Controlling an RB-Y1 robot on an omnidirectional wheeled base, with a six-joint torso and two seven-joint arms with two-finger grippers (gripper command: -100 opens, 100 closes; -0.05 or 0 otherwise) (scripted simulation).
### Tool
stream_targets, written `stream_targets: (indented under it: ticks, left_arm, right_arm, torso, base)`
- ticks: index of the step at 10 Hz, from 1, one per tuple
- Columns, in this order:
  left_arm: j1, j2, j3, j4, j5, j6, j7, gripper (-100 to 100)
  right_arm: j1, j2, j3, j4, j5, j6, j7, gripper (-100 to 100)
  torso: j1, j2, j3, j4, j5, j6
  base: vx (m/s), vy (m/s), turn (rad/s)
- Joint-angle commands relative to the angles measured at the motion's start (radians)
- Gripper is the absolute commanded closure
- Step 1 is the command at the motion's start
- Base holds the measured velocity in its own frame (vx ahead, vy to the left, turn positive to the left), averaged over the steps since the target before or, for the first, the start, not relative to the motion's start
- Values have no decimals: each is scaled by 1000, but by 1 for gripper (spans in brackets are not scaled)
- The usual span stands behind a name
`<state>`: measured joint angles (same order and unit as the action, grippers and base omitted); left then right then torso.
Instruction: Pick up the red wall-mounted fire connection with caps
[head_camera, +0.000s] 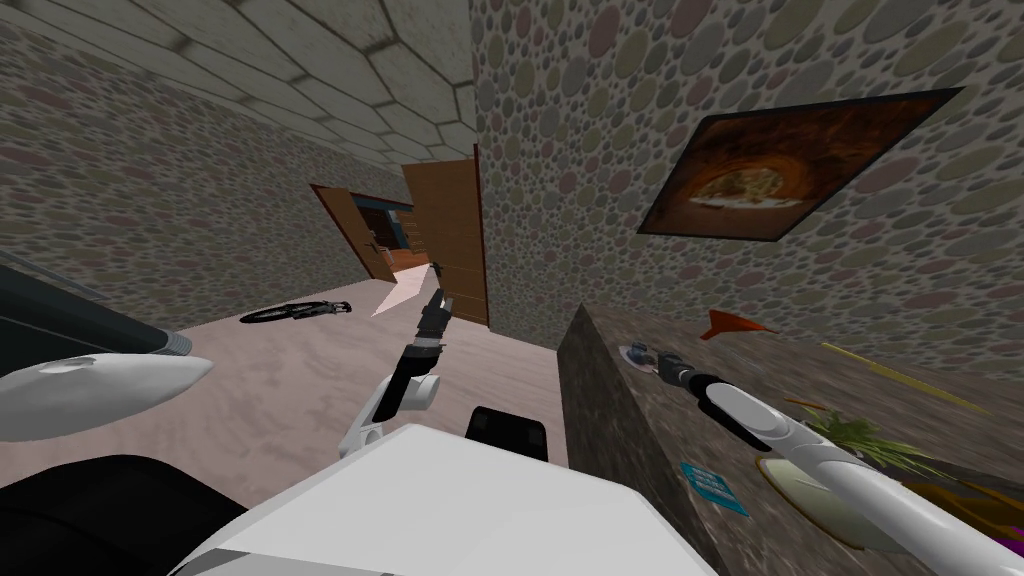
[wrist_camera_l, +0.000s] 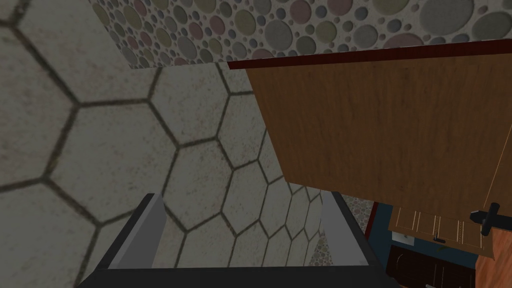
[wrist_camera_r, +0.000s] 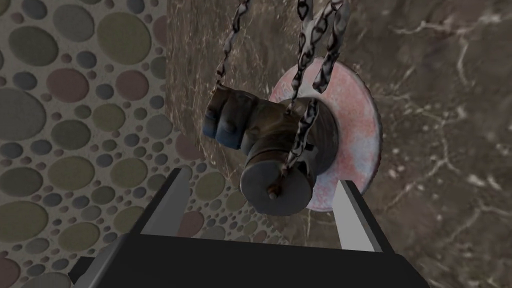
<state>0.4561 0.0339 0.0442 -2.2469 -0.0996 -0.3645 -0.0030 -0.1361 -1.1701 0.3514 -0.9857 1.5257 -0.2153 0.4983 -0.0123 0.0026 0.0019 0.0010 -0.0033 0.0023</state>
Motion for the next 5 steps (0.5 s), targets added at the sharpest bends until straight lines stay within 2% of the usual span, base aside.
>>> stream_targets:
  ticks: [1, 2, 5]
  left_arm:
    - [0, 0, 0, 0, 0, 0, 0, 0]
    - [0, 0, 0, 0, 0, 0, 0, 0]
    - [0, 0, 0, 0, 0, 0, 0, 0]
  right_arm:
    - [-5, 8, -11, -23, -26, -11, -21, -100]
    - [-5, 8, -11, -23, -26, -11, -21, -100]
    - [-21, 37, -34, -35, -78, -34, -36, -100]
  torso:
    - [0, 0, 0, 0, 0, 0]
    - [-1, 2, 1, 0, 0, 0]
    - [2, 0, 0, 0, 0, 0]
  base:
    - [-139, -146, 65]
    - [-105, -110, 17]
    - [-91, -101, 28]
